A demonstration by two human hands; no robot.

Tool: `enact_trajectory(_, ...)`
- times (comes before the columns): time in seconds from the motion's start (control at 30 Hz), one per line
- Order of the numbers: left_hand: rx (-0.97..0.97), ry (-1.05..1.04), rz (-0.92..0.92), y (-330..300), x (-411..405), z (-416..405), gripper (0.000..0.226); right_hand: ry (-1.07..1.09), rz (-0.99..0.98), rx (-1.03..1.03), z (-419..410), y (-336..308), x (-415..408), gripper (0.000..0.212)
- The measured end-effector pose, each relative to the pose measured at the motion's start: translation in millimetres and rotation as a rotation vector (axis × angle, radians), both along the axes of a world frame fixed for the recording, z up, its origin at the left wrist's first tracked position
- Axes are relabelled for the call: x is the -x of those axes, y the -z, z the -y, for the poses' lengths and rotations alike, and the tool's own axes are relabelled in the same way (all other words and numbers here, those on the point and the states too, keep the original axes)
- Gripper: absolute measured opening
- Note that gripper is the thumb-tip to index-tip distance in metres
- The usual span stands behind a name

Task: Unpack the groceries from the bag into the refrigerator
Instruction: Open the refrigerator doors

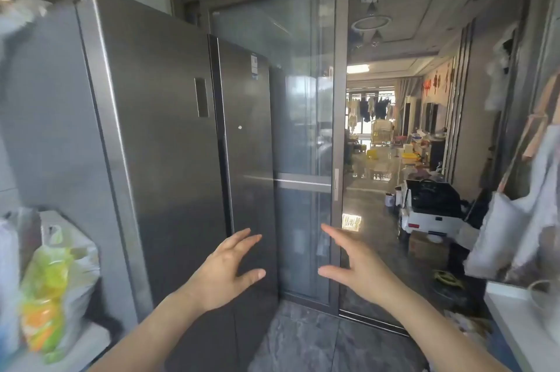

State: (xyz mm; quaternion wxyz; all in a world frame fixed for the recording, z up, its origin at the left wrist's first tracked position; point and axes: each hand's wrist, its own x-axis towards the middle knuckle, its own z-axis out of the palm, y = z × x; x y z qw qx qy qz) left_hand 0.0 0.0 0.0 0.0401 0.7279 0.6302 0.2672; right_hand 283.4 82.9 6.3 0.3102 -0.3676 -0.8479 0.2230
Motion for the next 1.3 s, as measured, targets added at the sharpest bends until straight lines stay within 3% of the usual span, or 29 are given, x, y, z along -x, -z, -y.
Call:
enact_trajectory(0.7, -0.011, -0.131, 0.017, -17, 144, -199, 0.067, -0.093, 0.023, -0.077, -239, 0, 176, 0.083)
enact_trajectory(1.3, -0.095, -0.408, -0.016, -26, 171, -323, 0.066, -0.316, 0.042, -0.104, -405, -19, 239, 0.080)
